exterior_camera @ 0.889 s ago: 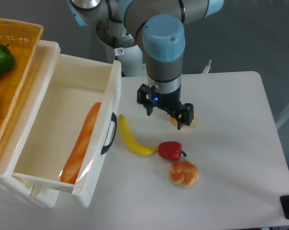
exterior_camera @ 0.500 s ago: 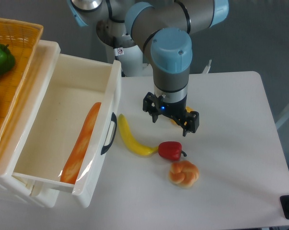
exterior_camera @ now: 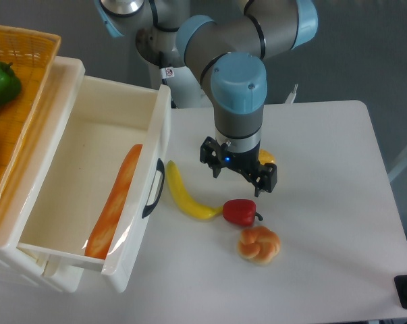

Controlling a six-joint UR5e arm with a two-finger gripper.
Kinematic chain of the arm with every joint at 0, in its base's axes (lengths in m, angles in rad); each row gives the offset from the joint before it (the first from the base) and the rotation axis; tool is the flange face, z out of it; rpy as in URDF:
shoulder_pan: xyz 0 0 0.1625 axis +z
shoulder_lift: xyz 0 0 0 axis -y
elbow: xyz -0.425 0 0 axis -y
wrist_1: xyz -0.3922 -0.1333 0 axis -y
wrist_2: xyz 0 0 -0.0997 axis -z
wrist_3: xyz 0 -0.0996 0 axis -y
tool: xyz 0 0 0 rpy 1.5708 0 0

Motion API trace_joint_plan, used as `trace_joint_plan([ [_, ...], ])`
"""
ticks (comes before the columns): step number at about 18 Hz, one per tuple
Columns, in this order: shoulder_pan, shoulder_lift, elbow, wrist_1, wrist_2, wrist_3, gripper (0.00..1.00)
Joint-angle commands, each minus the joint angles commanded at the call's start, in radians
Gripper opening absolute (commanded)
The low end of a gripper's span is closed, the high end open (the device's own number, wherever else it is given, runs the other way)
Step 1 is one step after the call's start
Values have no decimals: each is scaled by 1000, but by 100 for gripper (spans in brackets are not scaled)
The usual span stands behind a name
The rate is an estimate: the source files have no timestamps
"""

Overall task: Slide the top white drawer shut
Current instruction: 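Move the gripper toward the open white drawer's front panel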

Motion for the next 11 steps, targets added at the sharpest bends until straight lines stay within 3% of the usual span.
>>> trace_joint_plan([
  [4, -2, -34, 2, 21, 2, -27, 100],
  [11, -26, -66, -17, 23, -37, -218, 100],
])
